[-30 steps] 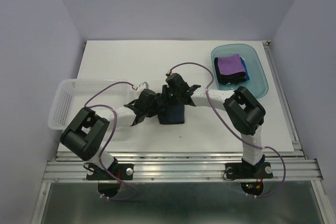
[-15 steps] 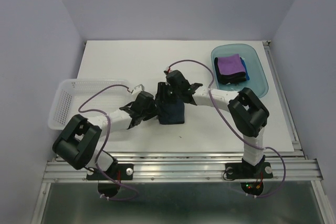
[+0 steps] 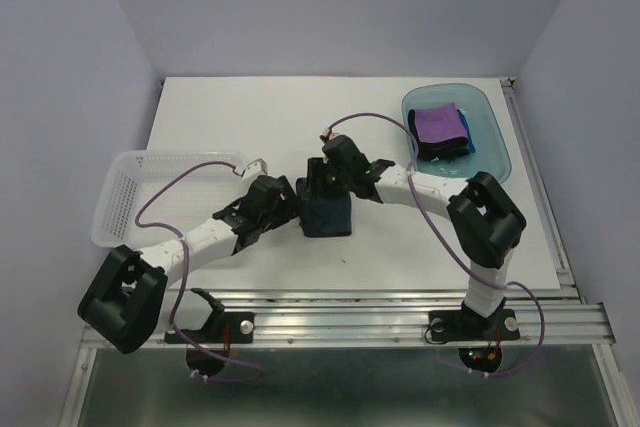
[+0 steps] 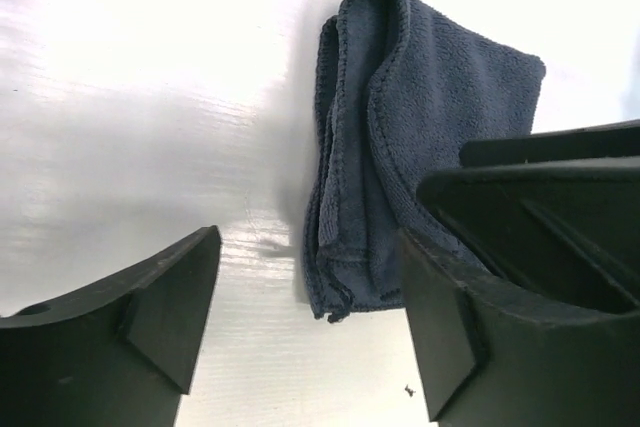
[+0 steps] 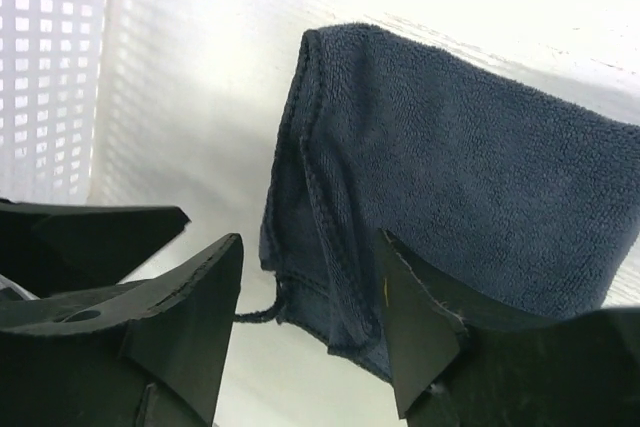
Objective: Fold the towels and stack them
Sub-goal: Fold the towel
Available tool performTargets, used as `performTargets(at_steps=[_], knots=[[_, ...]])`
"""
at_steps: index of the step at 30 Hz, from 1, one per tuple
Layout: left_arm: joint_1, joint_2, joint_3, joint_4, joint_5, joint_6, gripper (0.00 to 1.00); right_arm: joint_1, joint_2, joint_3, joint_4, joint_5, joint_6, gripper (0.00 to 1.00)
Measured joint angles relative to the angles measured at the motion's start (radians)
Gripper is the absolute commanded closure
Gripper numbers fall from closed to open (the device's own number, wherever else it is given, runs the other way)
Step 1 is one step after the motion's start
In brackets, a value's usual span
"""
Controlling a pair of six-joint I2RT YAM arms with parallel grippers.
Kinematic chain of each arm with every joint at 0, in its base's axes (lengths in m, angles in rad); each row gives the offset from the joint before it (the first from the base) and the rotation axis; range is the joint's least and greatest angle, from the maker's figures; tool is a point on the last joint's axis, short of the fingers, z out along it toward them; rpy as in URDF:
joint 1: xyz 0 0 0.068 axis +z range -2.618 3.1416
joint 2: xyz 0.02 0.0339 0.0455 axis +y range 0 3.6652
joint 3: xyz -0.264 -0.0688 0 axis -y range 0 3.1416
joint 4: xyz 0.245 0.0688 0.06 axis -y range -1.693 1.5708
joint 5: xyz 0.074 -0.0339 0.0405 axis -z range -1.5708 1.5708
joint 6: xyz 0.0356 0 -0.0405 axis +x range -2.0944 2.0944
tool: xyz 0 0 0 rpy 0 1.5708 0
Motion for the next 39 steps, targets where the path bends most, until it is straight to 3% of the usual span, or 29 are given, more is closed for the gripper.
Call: performTargets(at_steps=[1,5,23,39], knots=[[0.000,-0.012,-0.001,-0.005,0.000,0.005,0.08,0.000,-0.016,-0.014,-0.002,0.001,-0.008,0.37],[0.000,-0.058,-0.002,-0.014,0.000,0.020,0.05,0.000,-0.034,-0.052,0.000,-0.015,-0.038,0.25],[0.000,-0.253,-0.002,-0.103,-0.053,0.037,0.02,0.007,0.043,-0.069,0.018,-0.223,-0.081,0.27],[0.001,-0.280,-0.006,-0.142,-0.098,0.026,0.02,0.061,0.088,0.000,0.007,-0.210,-0.085,0.25]])
